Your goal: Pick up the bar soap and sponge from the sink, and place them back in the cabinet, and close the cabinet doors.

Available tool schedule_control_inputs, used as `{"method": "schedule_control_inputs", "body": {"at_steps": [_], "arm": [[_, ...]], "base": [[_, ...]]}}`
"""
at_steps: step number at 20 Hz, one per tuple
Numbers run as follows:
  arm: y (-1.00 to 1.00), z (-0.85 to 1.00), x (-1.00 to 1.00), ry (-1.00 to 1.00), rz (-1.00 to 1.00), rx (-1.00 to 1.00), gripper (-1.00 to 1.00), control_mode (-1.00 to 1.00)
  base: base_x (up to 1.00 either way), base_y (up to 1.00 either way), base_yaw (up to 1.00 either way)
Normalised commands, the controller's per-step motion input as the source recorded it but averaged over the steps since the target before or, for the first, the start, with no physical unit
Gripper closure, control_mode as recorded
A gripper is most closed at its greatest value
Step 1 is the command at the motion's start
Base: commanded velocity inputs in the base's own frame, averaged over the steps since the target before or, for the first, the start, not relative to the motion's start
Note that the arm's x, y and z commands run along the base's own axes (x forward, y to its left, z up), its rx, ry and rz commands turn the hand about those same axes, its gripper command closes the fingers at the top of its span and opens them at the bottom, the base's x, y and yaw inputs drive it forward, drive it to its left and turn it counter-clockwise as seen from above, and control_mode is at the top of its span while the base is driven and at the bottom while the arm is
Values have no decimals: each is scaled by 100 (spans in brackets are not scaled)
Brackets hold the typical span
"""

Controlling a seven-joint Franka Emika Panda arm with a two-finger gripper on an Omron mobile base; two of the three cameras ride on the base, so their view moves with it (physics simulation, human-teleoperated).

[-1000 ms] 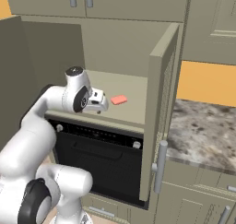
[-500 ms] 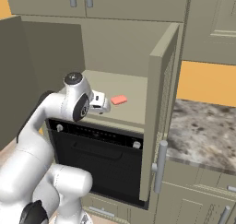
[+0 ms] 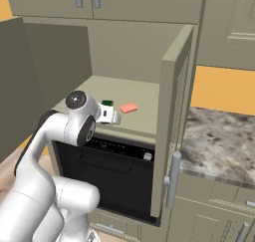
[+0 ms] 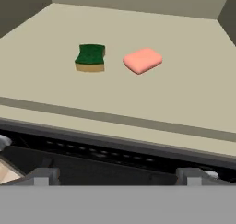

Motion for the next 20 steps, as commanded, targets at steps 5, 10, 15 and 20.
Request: {"method": "schedule_control_inputs", "body": {"at_steps": [5,10,15,20], "arm": [[-4,21,-11,-15,0,0,-100,-100],[-6,23,-9,-13,0,0,-100,-100],[-2,25,-1,-13,0,0,-100,-100],[-3,22,-10,-15,-1,0,-100,-100]], "base": [[0,0,0],[0,0,0],[0,0,0],[0,0,0]]}}
